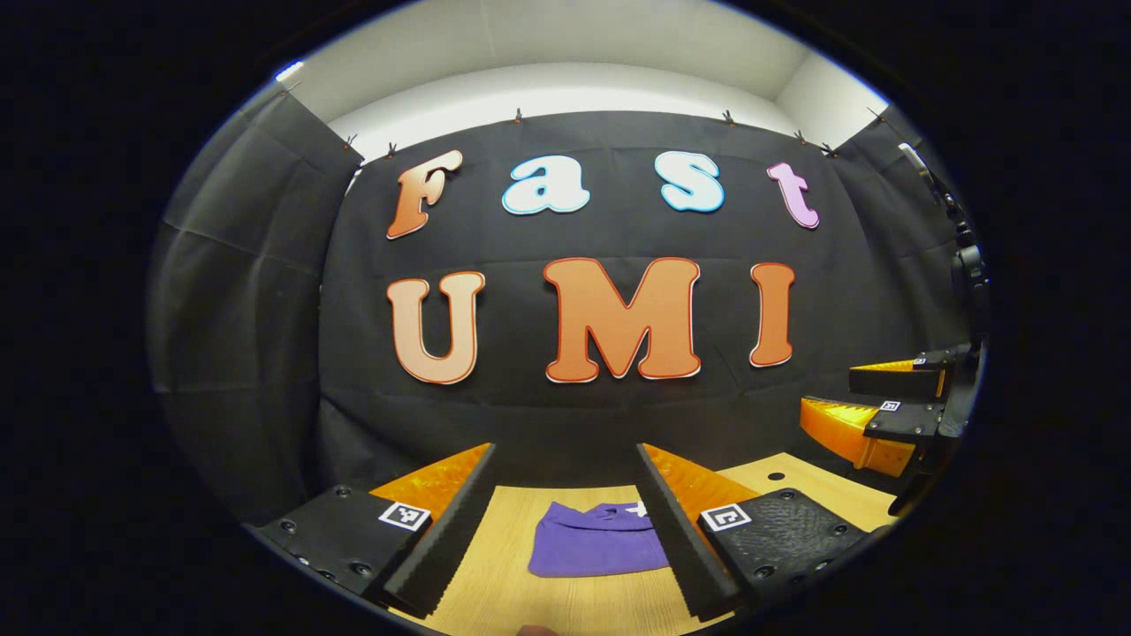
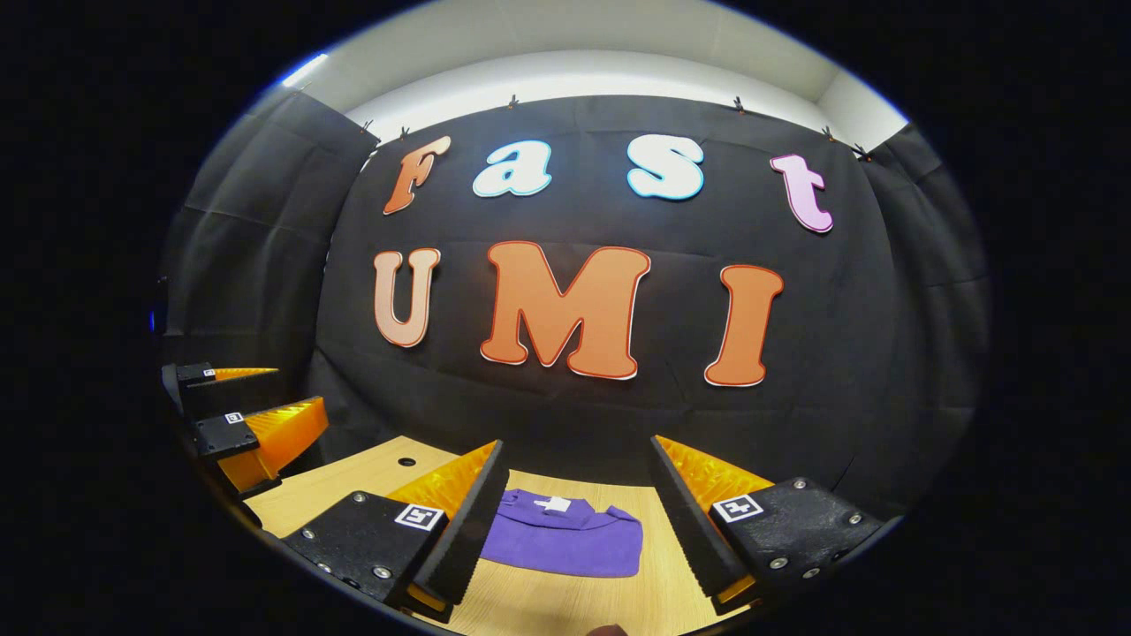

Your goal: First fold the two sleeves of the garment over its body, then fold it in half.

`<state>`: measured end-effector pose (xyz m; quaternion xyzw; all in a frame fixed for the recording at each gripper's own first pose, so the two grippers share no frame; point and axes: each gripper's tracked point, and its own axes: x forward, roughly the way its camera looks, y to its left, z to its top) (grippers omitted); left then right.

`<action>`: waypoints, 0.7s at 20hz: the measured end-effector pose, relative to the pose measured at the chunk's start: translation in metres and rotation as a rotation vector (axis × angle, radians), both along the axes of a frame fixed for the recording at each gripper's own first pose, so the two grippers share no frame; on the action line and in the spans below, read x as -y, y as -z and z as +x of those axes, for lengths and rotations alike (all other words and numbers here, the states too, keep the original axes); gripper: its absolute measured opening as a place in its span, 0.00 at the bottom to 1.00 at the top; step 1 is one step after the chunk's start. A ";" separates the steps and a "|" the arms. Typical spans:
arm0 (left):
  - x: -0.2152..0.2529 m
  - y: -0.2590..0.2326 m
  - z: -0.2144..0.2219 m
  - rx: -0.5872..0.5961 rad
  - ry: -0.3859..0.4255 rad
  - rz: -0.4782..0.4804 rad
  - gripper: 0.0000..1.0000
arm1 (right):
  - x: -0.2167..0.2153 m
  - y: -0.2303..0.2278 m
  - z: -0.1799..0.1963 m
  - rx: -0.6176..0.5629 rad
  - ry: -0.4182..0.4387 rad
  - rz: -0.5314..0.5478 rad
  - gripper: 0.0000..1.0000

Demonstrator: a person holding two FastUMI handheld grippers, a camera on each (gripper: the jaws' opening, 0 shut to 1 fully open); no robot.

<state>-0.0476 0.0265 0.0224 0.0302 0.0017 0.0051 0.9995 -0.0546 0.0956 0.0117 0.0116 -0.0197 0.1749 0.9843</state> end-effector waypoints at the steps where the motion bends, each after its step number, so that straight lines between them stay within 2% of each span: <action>1: -0.005 -0.001 -0.004 0.013 -0.005 0.006 0.95 | -0.002 0.000 0.000 0.001 -0.001 0.004 0.95; 10: -0.016 -0.002 -0.021 0.007 -0.010 0.032 0.95 | -0.027 -0.001 -0.021 0.013 -0.045 -0.018 0.95; 14: -0.020 -0.008 -0.027 0.021 -0.015 0.018 0.95 | -0.024 -0.009 -0.022 0.003 -0.024 0.000 0.95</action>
